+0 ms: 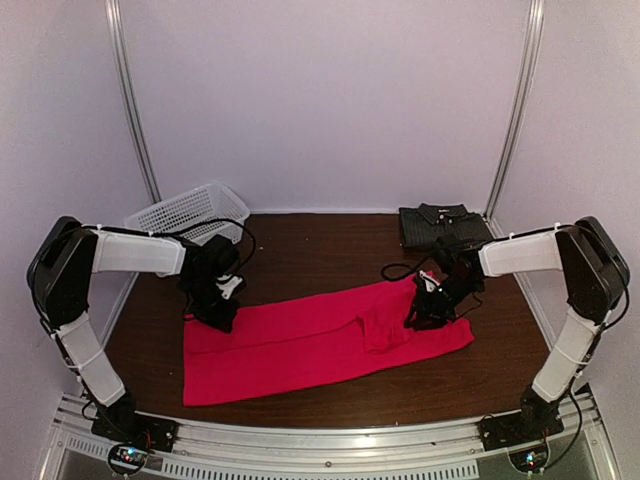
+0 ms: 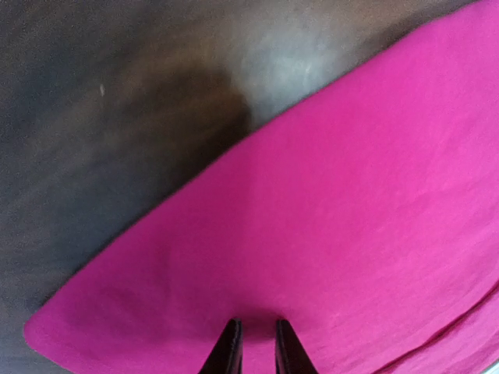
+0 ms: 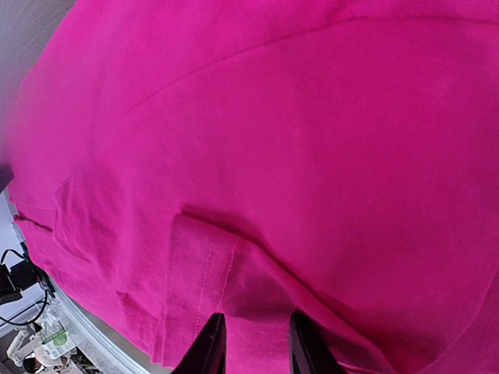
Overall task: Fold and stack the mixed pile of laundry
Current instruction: Rotate the rectangle-folded T-shirt at the center of the board.
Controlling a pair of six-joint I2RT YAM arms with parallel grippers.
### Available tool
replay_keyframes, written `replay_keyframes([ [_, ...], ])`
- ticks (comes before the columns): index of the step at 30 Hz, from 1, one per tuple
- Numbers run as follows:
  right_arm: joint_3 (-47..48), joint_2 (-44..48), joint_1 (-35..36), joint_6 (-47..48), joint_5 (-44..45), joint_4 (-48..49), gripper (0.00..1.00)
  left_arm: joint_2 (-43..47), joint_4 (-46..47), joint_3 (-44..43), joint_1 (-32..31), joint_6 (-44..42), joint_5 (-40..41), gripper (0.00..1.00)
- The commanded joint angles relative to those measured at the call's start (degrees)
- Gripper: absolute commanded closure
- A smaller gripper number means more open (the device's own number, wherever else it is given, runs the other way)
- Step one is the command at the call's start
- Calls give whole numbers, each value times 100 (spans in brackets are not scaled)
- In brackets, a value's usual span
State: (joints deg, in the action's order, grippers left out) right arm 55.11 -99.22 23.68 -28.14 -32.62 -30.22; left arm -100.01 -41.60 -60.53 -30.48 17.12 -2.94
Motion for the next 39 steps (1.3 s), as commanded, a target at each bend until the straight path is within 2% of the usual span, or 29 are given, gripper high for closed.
replay_keyframes([
  [1, 428, -569, 83, 590, 682, -151, 70, -17, 124, 524, 47, 458, 194, 84],
  [6, 1440, -1319, 118, 1027, 936, -407, 70, 220, 10, 1175, 68, 1032, 376, 87],
  [11, 3189, -2614, 231, 1319, 1060, -791, 70, 817, -40, 1638, 23, 1473, 294, 89],
  [18, 6774, -4641, 321, 1427, 1280, -1761, 70, 1410, -339, 1421, -335, 1546, -408, 90],
  [22, 7917, -5030, 321, 1445, 1286, -2052, 68, 1400, -545, 808, -1155, 1305, -390, 88],
  [24, 7918, -4810, 315, 1433, 1241, -2069, 67, 1383, -675, 469, -1332, 1254, -184, 87],
  [29, 6510, -3456, 321, 1188, 1082, -1386, 60, 1226, -868, -139, -1328, 908, 716, 88],
  [32, 5778, -2799, 389, 1021, 899, -1092, 59, 872, -1017, -422, -1337, 456, 1091, 89],
  [36, 4989, -2397, 531, 887, 834, -1021, 63, 371, -1214, -690, -1342, 36, 1681, 98],
  [39, 4426, -2265, 664, 757, 761, -795, 71, 85, -1338, -861, -1347, -156, 2045, 100],
])
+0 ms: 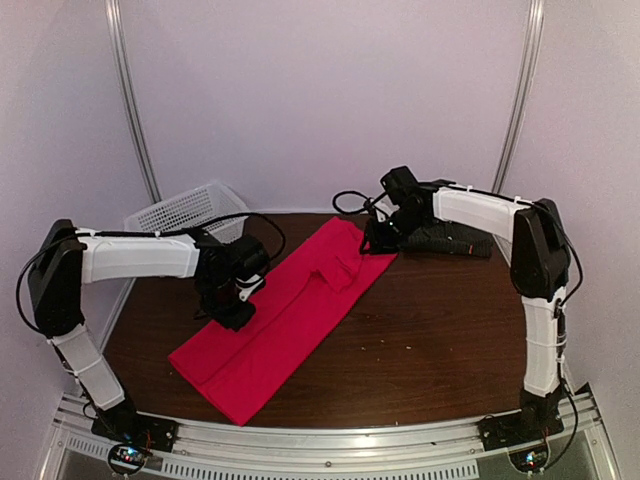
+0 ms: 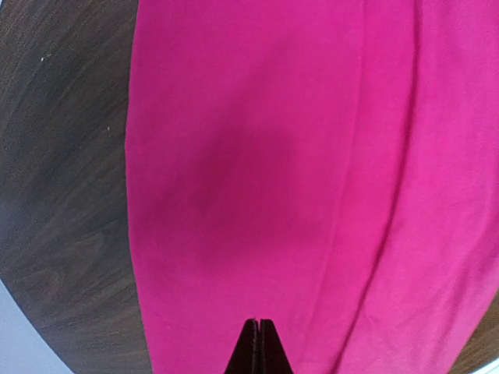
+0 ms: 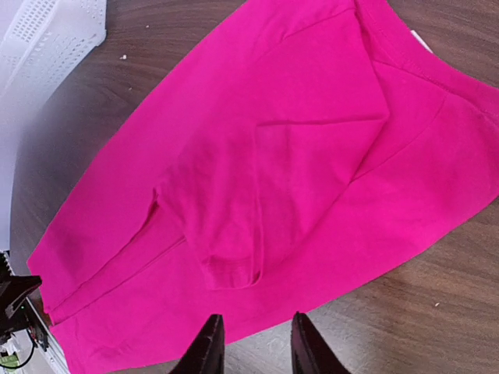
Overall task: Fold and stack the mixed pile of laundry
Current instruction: Rotate the rectangle-folded T-shirt at the center of the board.
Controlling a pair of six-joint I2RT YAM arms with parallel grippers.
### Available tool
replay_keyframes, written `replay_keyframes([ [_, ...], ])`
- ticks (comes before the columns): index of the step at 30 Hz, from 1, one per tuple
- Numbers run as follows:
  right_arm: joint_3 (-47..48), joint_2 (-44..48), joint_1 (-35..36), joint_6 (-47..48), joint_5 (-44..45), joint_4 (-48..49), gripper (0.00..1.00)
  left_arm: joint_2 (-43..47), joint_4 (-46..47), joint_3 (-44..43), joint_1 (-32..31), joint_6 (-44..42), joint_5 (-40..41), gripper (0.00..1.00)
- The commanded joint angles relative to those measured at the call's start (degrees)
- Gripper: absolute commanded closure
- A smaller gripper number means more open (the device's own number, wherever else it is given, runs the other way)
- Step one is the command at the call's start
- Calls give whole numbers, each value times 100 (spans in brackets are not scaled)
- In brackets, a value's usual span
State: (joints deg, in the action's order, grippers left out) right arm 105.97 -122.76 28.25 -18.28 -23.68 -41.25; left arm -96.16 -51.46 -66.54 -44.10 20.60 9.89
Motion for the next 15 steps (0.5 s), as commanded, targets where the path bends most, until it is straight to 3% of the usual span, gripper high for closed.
replay_keyframes([
  [1, -764, 96, 258, -264, -112, 374, 75, -368, -379, -296, 15, -561, 872, 100],
  [5, -877, -90, 390, -389, 4, 598, 89, -589, -383, -282, 9, -711, 1026, 100],
  [9, -416, -567, 385, -419, 254, 520, 96, -755, -387, -132, -116, -814, 1088, 100],
  [15, 71, -1100, 356, -325, 728, 172, 100, -983, -384, -27, -438, -847, 857, 100],
])
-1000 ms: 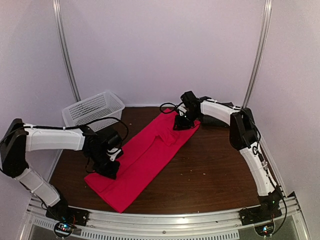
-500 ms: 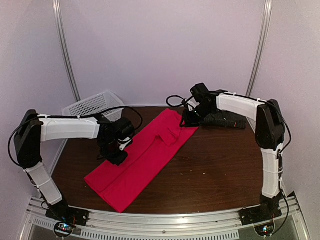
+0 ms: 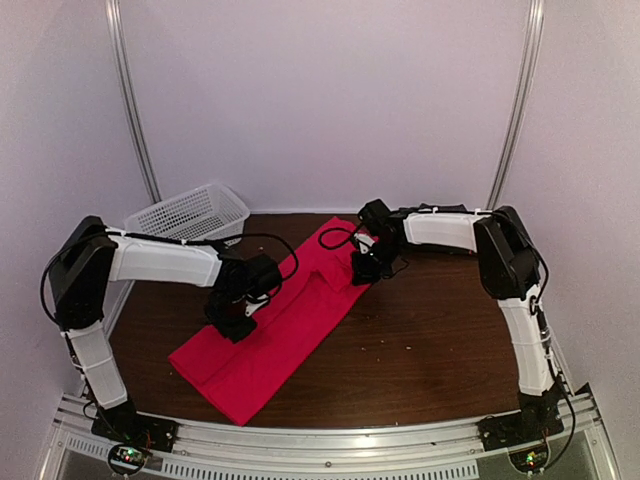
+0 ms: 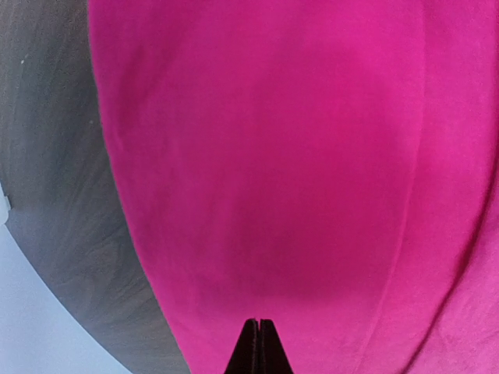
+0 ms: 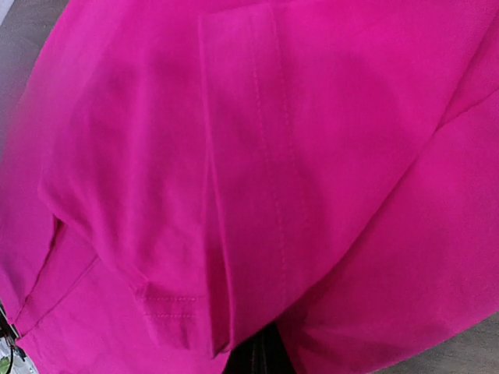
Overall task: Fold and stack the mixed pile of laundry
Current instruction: Rotate the rectangle-folded T-shirt at the center of the board.
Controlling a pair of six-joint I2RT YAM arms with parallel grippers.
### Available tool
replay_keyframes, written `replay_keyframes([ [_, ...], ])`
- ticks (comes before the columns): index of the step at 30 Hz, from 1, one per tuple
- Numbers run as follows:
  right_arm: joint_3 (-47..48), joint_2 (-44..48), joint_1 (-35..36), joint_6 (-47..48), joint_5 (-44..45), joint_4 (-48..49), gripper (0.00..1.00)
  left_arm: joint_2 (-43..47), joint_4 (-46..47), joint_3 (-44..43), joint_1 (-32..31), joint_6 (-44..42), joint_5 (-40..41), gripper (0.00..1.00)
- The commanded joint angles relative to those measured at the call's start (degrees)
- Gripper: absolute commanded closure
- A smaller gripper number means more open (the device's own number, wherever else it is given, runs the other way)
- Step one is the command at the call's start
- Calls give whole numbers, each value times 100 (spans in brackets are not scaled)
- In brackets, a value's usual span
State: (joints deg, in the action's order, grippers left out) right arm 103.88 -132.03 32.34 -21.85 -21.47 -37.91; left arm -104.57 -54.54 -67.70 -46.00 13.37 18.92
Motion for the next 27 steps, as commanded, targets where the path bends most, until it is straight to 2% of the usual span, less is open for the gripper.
replay_keyframes([
  [1, 315, -252, -83, 52, 564, -192, 100, -181, -72, 90, -330, -107, -128, 100],
  [11, 1198, -1076, -577, 370, 514, -398, 100, -805, 220, -573, -1375, 279, -1114, 100],
  [15, 1715, -1434, -746, 548, 298, -441, 100, -1131, 502, -1300, -1633, 330, -1491, 100],
  [19, 2037, -1710, -825, 810, -293, -245, 100, -1693, 724, -2139, -1842, 335, -1884, 100],
  [23, 2596, -2116, -842, 968, -471, -549, 100, -2258, 748, -2932, -1983, 308, -2229, 100],
  [27, 2561, -2174, -876, 893, -417, -521, 100, -2413, 742, -3142, -2027, 300, -2311, 100],
])
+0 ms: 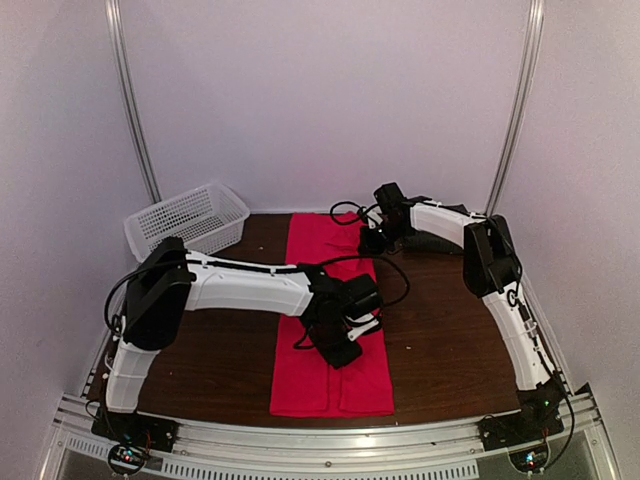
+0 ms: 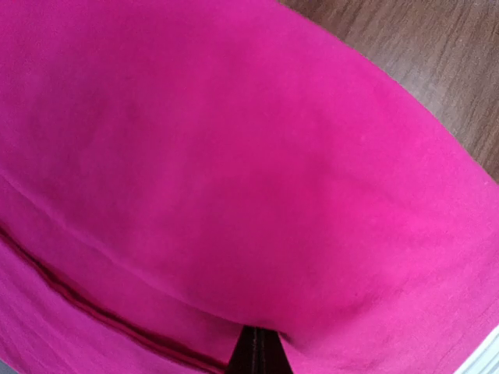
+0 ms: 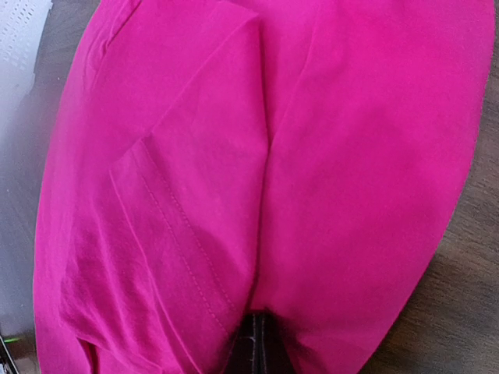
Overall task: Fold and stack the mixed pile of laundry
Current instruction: Rotate the rectangle-folded T-shirt at the center of the board, then pick up the rectangle-folded T-shirt from the center of the board.
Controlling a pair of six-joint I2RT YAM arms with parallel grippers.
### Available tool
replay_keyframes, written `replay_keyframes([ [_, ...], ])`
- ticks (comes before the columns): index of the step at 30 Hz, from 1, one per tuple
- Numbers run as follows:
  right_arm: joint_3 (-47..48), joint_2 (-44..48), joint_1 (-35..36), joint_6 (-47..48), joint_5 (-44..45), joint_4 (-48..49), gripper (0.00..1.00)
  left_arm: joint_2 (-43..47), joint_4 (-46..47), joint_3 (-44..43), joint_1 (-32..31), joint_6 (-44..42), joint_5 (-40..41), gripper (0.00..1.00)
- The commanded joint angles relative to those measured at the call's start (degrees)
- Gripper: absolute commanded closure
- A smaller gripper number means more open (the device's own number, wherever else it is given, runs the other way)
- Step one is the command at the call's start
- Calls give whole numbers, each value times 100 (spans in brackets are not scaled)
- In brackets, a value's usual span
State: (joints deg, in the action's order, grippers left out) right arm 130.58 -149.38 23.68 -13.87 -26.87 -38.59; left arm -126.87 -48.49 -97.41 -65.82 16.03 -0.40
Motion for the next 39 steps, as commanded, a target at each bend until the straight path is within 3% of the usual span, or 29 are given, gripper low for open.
replay_keyframes([
  [1, -120, -442, -17, 98, 162, -475, 100, -156, 138, -122, -44, 33, -382, 100],
  [5, -85, -285, -78, 108, 152, -540, 100, 98, 153, 124, -54, -3, -101, 100],
  [10, 78, 645, -137, 5, -137, -396, 96, 868, 236, 153, 54, -35, 684, 100],
  [12, 107, 1112, -183, -52, -294, -285, 91, 1261, 308, 190, 143, -10, 969, 92],
  [15, 62, 1832, -276, -86, -233, -265, 86, 1927, 481, 340, 230, 14, 1405, 66],
  [17, -95, 2317, -329, -24, -24, -245, 76, 2423, 715, 575, 303, 46, 1611, 50],
  [19, -490, 2867, -377, 106, 125, 40, 55, 3017, 1050, 914, 392, 119, 1734, 32],
  [20, -913, 3149, -423, 39, 190, 269, 44, 3283, 1240, 1115, 438, 188, 1766, 12],
  [21, -1309, 3555, -494, -60, 161, 589, 32, 3517, 1412, 1348, 496, 330, 1839, 4],
  [23, -2105, 4087, -724, -417, -263, 1136, 7, 3957, 1633, 1767, 707, 793, 1843, 2],
  [25, -2853, 4494, -1032, -911, -1245, 1635, 0, 4323, 1770, 2268, 1003, 1378, 1509, 2],
  [27, -3479, 4808, -1204, -1334, -2108, 1990, 0, 4628, 1949, 2731, 1288, 1627, 725, 2],
  [30, -4172, 5324, -1025, -1268, -2229, 1529, 5, 5088, 2373, 3510, 1329, 2178, 95, 2],
  [31, -4485, 5584, -930, -1230, -2148, 1417, 7, 5202, 2489, 3792, 1329, 2466, -104, 6],
  [34, -5510, 6300, -583, -1279, -2030, 1065, 17, 5379, 2642, 4541, 1256, 3295, -589, 32],
  [39, -7345, 7295, 72, -1399, -1712, 315, 27, 5549, 3053, 5531, 749, 4397, -850, 43],
])
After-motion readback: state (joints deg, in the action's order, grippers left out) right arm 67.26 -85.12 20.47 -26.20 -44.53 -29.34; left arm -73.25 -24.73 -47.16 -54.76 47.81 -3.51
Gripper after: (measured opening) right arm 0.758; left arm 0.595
